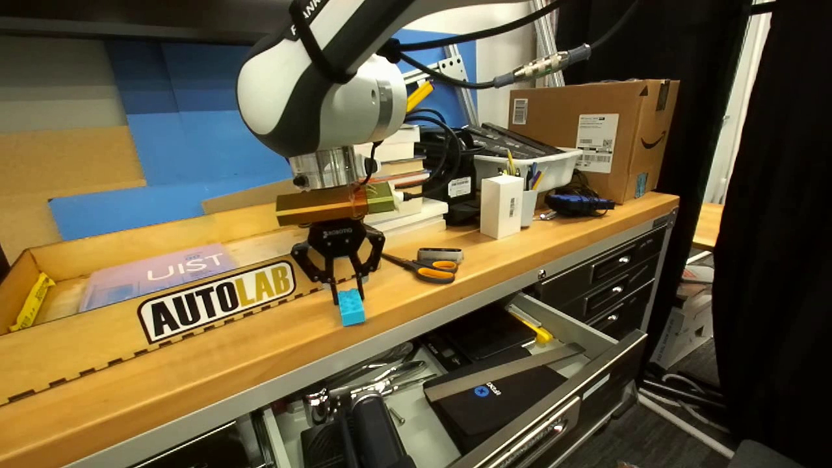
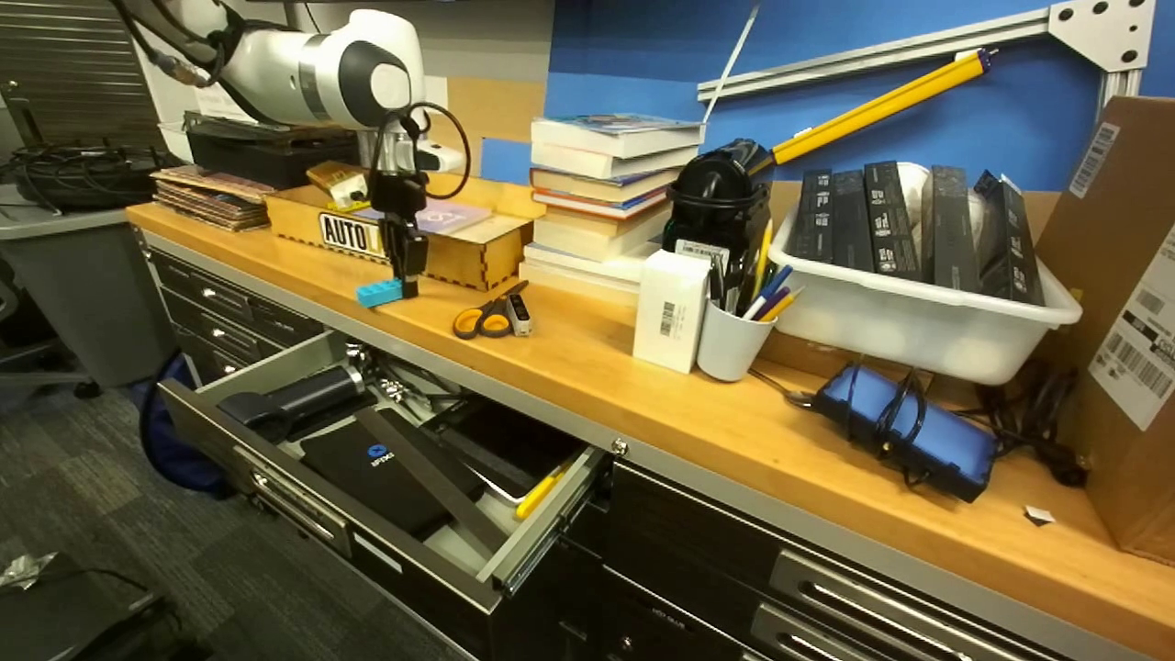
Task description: Pick up the blue object from the counter and put it in the open drawer and close it
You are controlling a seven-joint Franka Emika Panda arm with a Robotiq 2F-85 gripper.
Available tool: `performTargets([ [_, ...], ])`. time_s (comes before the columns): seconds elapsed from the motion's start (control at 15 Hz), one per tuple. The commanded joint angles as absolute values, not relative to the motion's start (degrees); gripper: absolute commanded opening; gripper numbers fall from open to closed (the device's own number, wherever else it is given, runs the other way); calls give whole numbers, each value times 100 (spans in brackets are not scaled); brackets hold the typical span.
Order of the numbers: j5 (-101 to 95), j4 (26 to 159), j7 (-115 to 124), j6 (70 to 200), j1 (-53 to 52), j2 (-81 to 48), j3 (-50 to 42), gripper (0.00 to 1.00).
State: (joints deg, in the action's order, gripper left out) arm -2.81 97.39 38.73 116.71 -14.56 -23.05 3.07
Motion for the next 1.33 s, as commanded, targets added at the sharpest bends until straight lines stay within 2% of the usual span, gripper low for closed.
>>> performTargets([
  [0.0,-10,10320,3929,11858,-1331,-1814,323,17],
  [0.67,789,12455,4173,12181,-929,-393,313,17],
  [1.2,841,13405,5018,13188,-507,-174,171,17],
  [1.27,840,13467,5093,13282,-459,-183,142,25],
])
